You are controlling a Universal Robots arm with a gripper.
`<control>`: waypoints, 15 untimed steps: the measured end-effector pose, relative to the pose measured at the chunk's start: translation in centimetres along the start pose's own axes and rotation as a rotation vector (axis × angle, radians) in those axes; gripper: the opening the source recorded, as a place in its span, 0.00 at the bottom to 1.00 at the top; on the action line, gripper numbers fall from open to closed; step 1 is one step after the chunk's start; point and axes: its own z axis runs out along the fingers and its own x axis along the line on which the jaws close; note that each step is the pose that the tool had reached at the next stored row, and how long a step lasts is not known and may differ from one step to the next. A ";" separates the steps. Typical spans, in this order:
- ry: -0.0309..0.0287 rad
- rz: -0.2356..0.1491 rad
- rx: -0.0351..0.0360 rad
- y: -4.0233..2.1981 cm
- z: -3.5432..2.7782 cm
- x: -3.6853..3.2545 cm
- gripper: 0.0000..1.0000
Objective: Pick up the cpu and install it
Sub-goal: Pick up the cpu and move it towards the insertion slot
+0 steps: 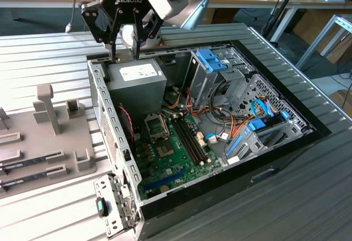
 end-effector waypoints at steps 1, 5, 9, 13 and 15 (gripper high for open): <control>-0.0001 0.000 -0.0001 -0.07 0.02 -0.09 0.47; 0.0001 0.000 0.0000 -0.44 0.17 -0.59 0.47; 0.0001 0.000 0.0001 -0.64 0.28 -0.90 0.47; -0.0001 0.000 -0.0001 -0.72 0.41 -1.14 0.47; 0.0000 0.000 0.0001 -0.77 0.48 -1.31 0.47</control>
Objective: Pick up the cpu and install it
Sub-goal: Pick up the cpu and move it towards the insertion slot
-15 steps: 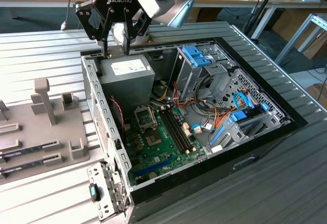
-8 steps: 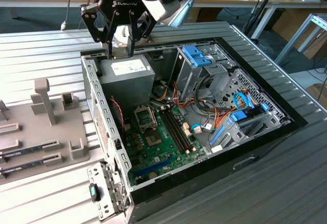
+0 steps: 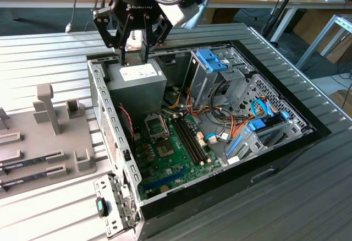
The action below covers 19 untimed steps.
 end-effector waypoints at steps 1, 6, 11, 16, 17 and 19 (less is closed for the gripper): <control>0.0000 0.000 0.0000 -0.02 0.02 -0.05 0.47; 0.0000 0.000 0.0014 -0.10 0.20 -0.45 0.47; 0.0000 0.000 0.0029 -0.18 0.35 -0.78 0.47; 0.0000 0.000 0.0033 -0.32 0.51 -1.04 0.47; 0.0000 0.000 0.0033 -0.37 0.56 -1.12 0.47; 0.0000 0.000 0.0036 -0.44 0.65 -1.24 0.47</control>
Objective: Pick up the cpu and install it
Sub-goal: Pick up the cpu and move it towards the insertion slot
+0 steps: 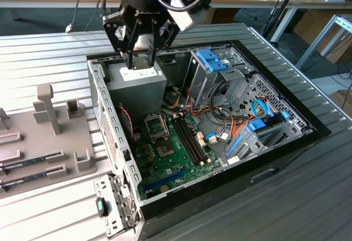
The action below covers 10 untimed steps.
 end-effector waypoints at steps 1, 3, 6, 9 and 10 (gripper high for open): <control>0.0000 0.000 0.0001 -0.02 0.03 -0.04 0.47; 0.0000 0.000 0.0006 -0.06 0.10 -0.12 0.47; 0.0000 0.000 0.0013 -0.12 0.22 -0.23 0.47; 0.0000 0.000 0.0021 -0.18 0.35 -0.35 0.47; -0.0001 0.000 0.0027 -0.22 0.44 -0.42 0.47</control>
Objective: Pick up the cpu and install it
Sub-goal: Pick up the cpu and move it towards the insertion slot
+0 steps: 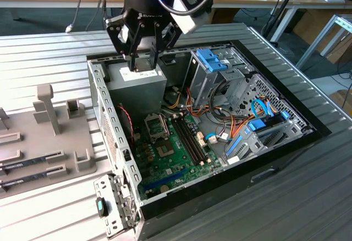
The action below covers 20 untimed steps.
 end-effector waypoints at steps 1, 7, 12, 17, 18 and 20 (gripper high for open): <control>0.0000 0.000 0.0006 -0.03 0.08 -0.05 0.47; 0.0000 0.000 0.0028 -0.14 0.47 -0.26 0.47; -0.0001 0.000 0.0048 -0.21 0.75 -0.41 0.47; -0.0001 0.000 0.0061 -0.29 0.99 -0.52 0.47; -0.0001 0.000 0.0063 -0.31 1.05 -0.54 0.47; 0.0000 0.000 0.0070 -0.35 1.17 -0.60 0.47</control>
